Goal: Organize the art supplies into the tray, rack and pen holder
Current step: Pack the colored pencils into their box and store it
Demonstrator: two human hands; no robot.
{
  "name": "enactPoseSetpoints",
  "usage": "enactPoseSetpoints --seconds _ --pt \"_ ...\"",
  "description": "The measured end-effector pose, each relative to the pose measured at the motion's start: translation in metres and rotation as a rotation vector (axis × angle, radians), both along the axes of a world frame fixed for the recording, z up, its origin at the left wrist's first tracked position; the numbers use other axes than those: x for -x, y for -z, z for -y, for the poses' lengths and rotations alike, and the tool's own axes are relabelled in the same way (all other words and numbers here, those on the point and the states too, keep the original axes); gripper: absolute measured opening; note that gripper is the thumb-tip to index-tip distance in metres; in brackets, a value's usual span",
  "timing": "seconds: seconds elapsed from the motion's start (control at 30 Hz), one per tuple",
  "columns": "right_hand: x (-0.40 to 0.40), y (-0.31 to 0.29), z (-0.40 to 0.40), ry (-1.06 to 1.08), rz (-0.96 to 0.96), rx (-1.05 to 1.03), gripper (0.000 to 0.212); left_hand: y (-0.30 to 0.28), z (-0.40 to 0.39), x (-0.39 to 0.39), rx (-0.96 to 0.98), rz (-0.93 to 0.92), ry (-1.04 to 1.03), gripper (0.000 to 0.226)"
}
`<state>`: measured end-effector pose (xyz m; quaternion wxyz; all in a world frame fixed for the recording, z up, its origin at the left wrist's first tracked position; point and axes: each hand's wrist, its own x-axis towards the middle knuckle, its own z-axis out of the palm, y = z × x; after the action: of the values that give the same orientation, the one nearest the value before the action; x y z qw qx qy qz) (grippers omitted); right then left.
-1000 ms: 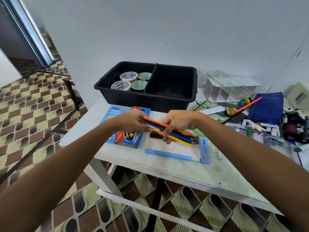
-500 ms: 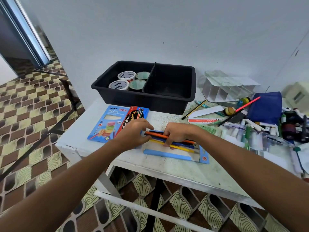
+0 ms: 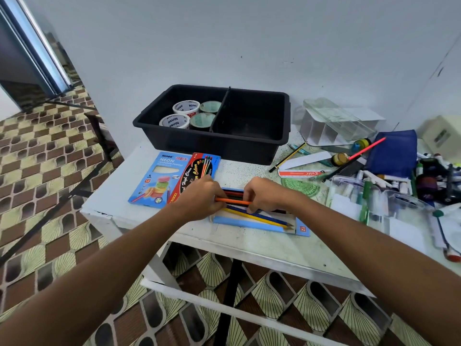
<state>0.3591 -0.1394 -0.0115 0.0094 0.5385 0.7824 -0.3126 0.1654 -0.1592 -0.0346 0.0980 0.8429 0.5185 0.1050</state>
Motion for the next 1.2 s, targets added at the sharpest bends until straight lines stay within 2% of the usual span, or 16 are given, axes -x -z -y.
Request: enactPoseSetpoints --seconds 0.17,0.3,0.4,0.53,0.73,0.93,1.2 --pt "-0.005 0.01 0.006 0.119 -0.069 -0.134 0.011 0.004 0.002 -0.002 -0.105 0.087 0.007 0.046" --pt "-0.005 0.013 0.01 0.118 -0.035 -0.237 0.016 0.003 0.004 -0.002 -0.188 0.127 0.083 0.027" --pt "-0.008 0.012 0.012 0.104 -0.02 -0.271 0.015 0.002 0.005 -0.003 -0.177 0.066 0.167 0.02" --pt "-0.021 0.006 0.013 0.084 -0.009 -0.251 0.015 0.003 0.002 -0.006 -0.127 -0.06 0.234 0.025" --pt "-0.041 -0.002 0.02 0.0 0.073 -0.263 0.006 0.006 -0.003 -0.012 -0.142 -0.099 0.201 0.024" --pt "-0.049 -0.003 0.032 -0.079 0.214 -0.358 0.026 0.009 -0.004 -0.015 -0.176 -0.047 0.166 0.02" --pt "-0.05 0.004 0.028 -0.083 0.248 -0.44 0.013 0.006 -0.01 -0.017 -0.128 -0.087 0.142 0.022"
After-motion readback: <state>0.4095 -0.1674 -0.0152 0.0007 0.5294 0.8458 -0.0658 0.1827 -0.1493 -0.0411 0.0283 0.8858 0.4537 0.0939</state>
